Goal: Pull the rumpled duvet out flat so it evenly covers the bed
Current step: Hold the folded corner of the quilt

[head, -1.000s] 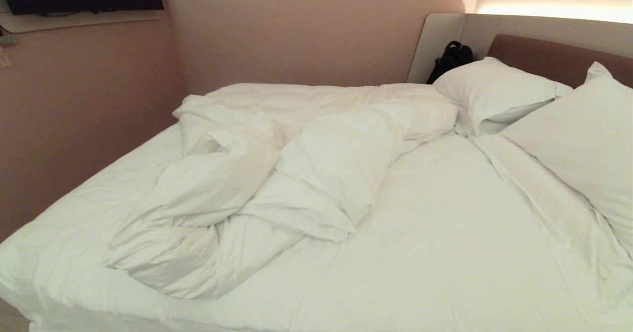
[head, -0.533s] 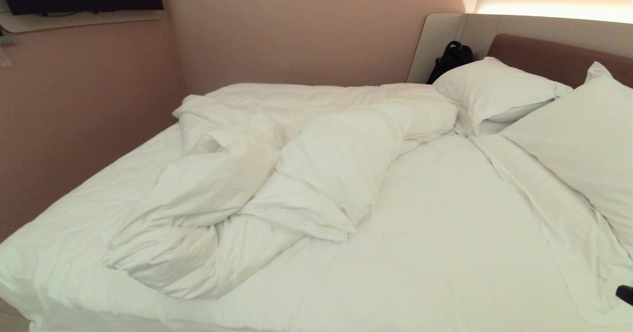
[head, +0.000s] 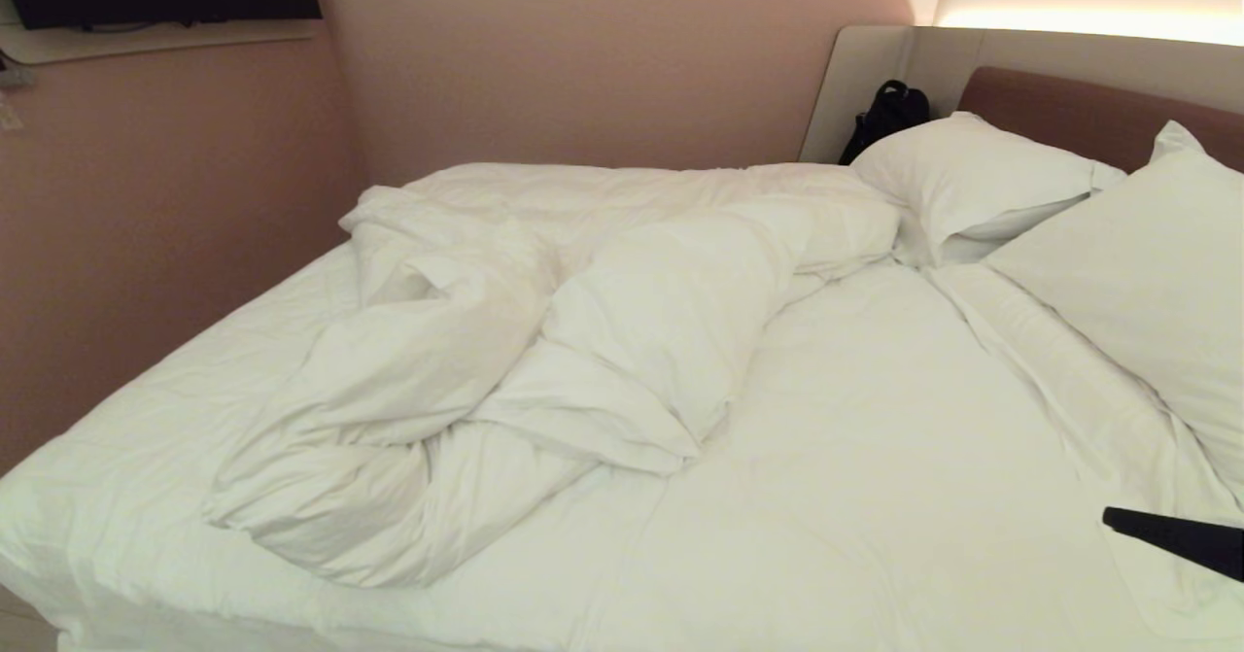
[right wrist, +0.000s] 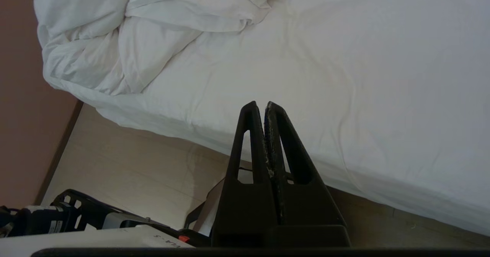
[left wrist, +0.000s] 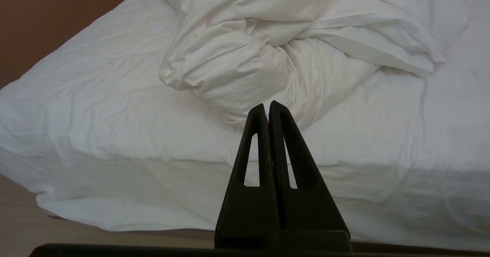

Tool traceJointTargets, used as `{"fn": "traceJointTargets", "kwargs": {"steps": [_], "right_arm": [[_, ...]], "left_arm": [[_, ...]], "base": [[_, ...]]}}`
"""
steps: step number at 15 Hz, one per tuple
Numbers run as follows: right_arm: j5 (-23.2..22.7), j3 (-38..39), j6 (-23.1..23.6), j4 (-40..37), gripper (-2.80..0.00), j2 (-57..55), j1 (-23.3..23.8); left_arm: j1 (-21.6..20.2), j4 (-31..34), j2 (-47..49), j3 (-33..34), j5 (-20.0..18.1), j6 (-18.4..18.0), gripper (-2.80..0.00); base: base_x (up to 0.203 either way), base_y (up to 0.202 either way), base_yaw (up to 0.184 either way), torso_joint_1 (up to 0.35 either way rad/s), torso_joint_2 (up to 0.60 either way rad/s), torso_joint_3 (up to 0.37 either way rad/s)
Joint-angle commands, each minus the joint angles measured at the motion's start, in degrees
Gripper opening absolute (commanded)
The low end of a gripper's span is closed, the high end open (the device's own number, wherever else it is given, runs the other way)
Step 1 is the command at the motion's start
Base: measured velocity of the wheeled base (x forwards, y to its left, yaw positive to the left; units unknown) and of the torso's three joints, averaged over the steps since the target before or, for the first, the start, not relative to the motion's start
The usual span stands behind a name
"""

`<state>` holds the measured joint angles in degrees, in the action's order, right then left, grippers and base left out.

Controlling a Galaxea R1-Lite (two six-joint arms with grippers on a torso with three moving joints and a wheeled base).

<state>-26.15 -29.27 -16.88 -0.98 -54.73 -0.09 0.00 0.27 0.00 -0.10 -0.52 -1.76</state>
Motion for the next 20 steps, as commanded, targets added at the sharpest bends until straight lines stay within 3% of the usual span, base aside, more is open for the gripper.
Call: {"fn": "traceJointTargets", "kwargs": {"steps": [1, 7, 14, 20], "right_arm": [[-0.21, -0.08, -0.08, 4.19, -2.80, -5.64, -0.11], [-4.50, -3.78, -0.09, 7.00, -2.80, -12.98, -0.17], [-4.73, -10.07, -0.22, 7.63, -2.80, -24.15, -0.89], [-4.28, -14.45, -0.11, 12.21, -2.80, -35.89, -4.87]], "left_arm": [[0.00, 0.00, 0.00, 0.01, 0.00, 0.00, -2.80], [0.00, 0.00, 0.00, 0.01, 0.00, 0.00, -2.80], [0.00, 0.00, 0.00, 0.01, 0.00, 0.00, -2.80], [0.00, 0.00, 0.00, 0.01, 0.00, 0.00, -2.80]], "base": [[0.000, 0.000, 0.000, 0.000, 0.00, 0.000], [0.000, 0.000, 0.000, 0.000, 0.00, 0.000], [0.000, 0.000, 0.000, 0.000, 0.00, 0.000], [0.000, 0.000, 0.000, 0.000, 0.00, 0.000]]}}
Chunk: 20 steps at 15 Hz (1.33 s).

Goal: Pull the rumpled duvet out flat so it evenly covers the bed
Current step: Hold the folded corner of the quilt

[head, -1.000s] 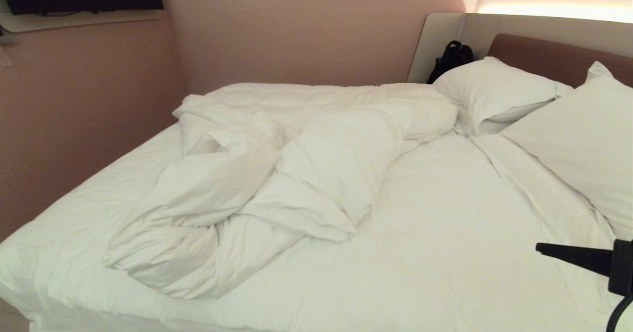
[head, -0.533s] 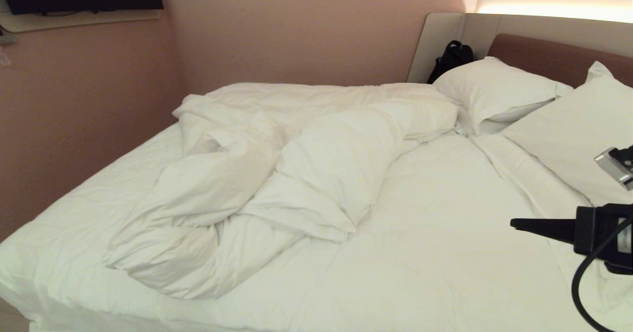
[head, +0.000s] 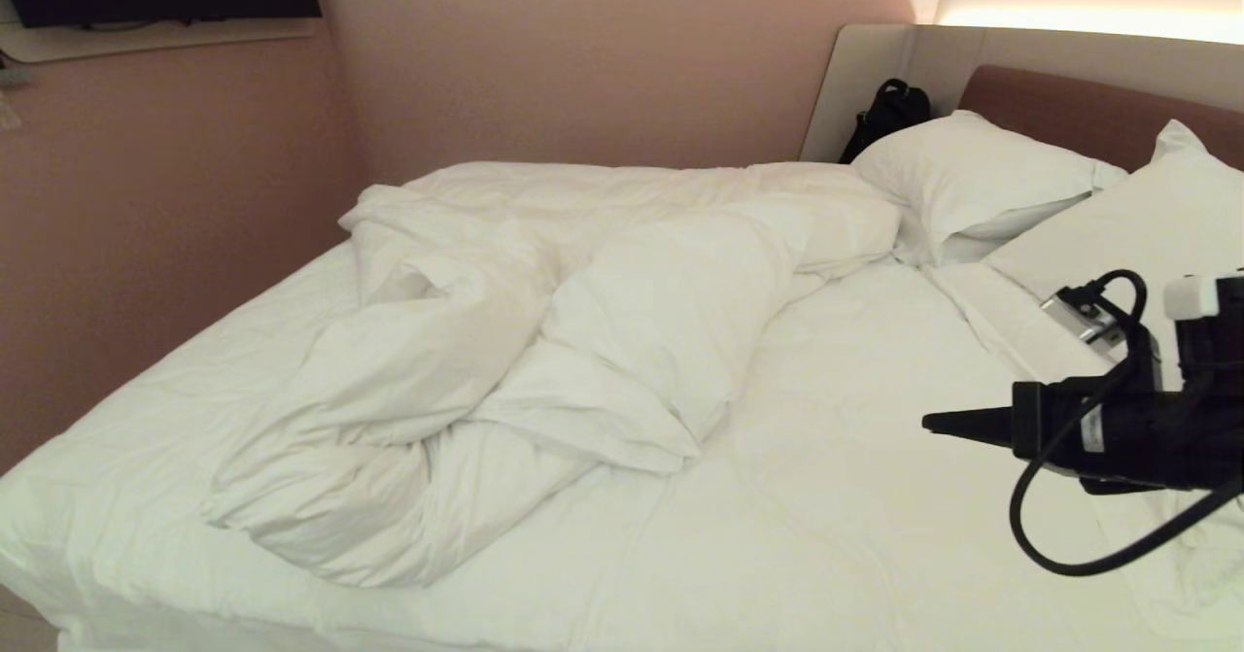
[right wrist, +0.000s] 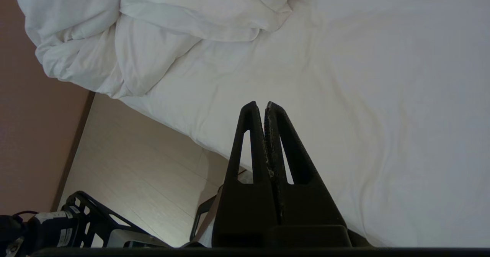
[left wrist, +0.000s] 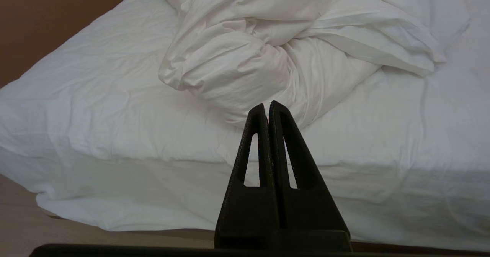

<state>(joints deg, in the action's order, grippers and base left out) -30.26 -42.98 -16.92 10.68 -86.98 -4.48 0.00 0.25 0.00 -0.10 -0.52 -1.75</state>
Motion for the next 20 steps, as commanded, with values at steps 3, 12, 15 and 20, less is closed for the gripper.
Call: {"fn": "traceJointTargets", "kwargs": {"steps": [3, 12, 15, 20], "right_arm": [[-0.06, -4.28, 0.04, 0.65, -2.80, -8.68, -1.29], [0.01, -11.08, 0.61, 3.09, -2.80, -20.16, -4.07], [0.11, -13.63, 0.49, 5.39, -2.80, -24.28, -6.03], [0.20, -16.34, 0.66, 7.72, -2.80, -28.77, -7.99]], "left_arm": [[0.00, 0.01, 0.00, -0.03, -0.01, -0.01, -2.80], [0.00, 0.01, 0.00, 0.01, -0.01, -0.01, -2.80], [0.00, 0.01, 0.00, 0.01, -0.01, -0.01, -2.80], [0.00, 0.01, 0.00, -0.03, -0.01, -0.01, -2.80]], "base": [[0.000, 0.000, 0.000, 0.000, 0.00, 0.000], [0.000, 0.000, 0.000, 0.000, 0.00, 0.000], [0.000, 0.000, 0.000, 0.000, 0.00, 0.000], [0.000, 0.000, 0.000, 0.000, 0.00, 0.000]]}}
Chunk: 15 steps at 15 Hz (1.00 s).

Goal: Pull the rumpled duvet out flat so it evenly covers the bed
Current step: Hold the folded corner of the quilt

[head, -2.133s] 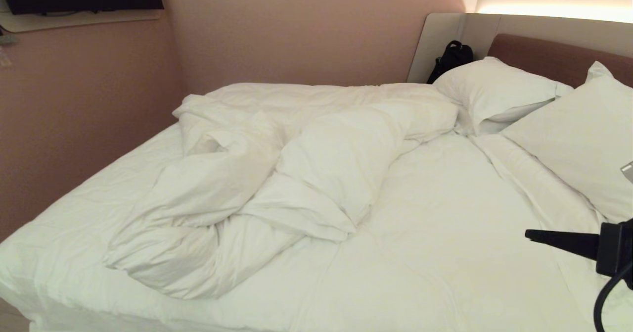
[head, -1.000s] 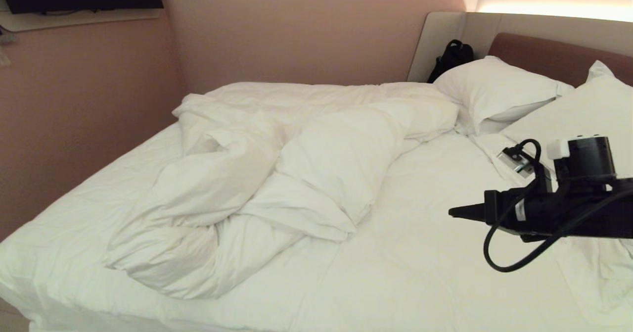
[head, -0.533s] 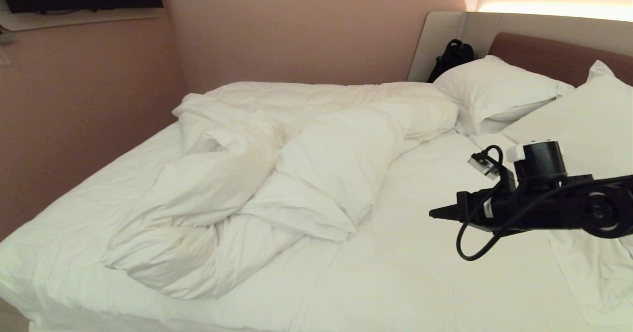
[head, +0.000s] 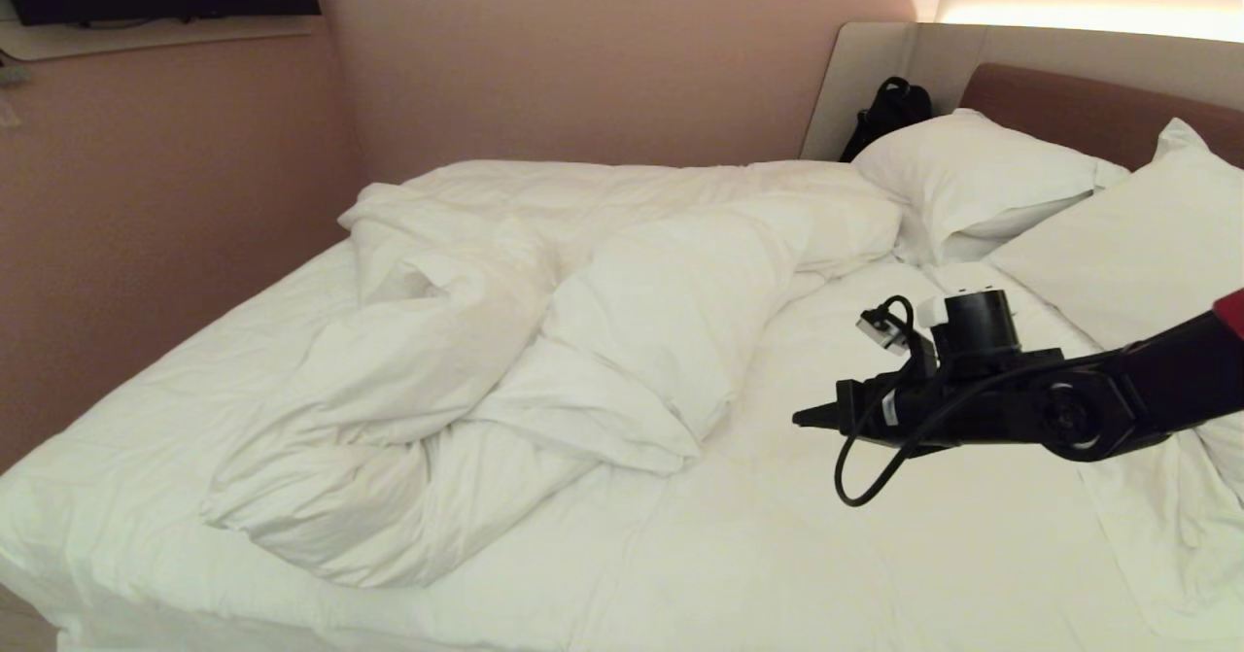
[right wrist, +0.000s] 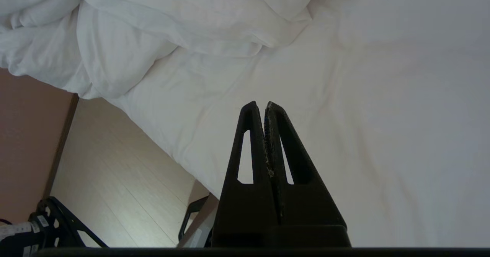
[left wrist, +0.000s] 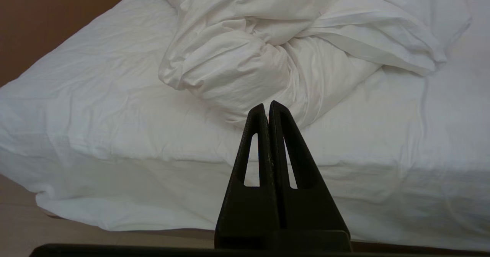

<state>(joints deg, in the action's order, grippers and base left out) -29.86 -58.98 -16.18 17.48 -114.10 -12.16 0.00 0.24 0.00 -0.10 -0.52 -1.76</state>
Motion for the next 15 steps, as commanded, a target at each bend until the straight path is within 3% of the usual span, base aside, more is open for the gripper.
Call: {"fn": "traceJointTargets", "kwargs": {"steps": [1, 2, 15], "right_arm": [[-0.14, -0.58, -0.08, 1.75, -2.80, -2.64, -0.61], [-0.11, -1.02, -0.08, 2.33, 0.00, -3.55, -0.69], [-0.38, -7.95, 2.24, 10.82, 0.00, -15.68, -4.68]], "left_arm": [[0.00, 0.02, 0.00, 0.01, 0.00, 0.00, -2.80], [0.00, 0.02, 0.00, 0.01, 0.00, 0.00, -2.80], [0.00, 0.02, 0.00, 0.01, 0.00, 0.00, -2.80]], "base": [[0.000, 0.000, 0.000, 0.000, 0.00, 0.000], [0.000, 0.000, 0.000, 0.000, 0.00, 0.000], [0.000, 0.000, 0.000, 0.000, 0.00, 0.000]]}}
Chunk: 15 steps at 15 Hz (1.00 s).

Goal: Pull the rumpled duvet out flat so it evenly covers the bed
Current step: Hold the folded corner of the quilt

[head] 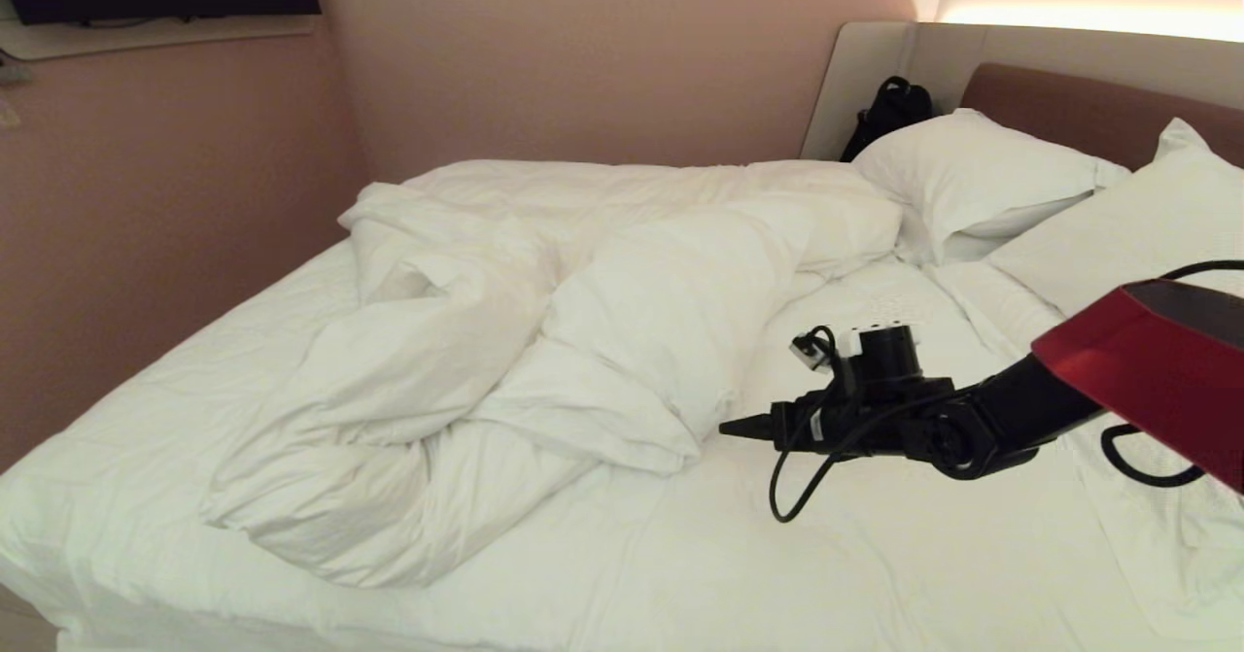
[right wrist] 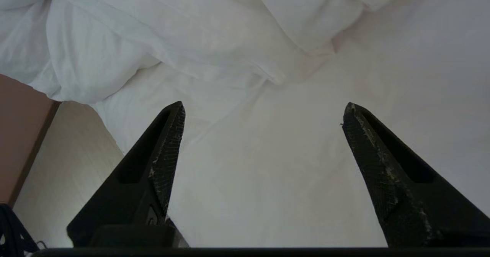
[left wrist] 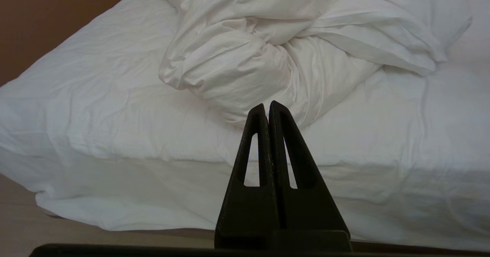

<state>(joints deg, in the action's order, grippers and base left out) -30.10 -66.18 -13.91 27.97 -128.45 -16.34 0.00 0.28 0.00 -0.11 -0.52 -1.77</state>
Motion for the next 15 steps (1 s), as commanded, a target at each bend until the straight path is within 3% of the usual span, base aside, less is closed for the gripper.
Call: {"fn": "traceJointTargets", "kwargs": {"steps": [1, 15], "right_arm": [[-0.14, -1.71, 0.41, 0.28, 0.00, -1.96, -0.85], [0.67, -13.49, 7.44, -0.05, 0.00, -13.33, -4.89]], "left_arm": [[0.00, -0.02, 0.00, 0.02, 0.00, 0.01, -2.80], [0.00, 0.07, 0.00, 0.02, 0.00, 0.01, -2.80]], "base": [[0.000, 0.000, 0.000, 0.000, 0.00, 0.000], [0.000, 0.000, 0.000, 0.000, 0.00, 0.000]]}}
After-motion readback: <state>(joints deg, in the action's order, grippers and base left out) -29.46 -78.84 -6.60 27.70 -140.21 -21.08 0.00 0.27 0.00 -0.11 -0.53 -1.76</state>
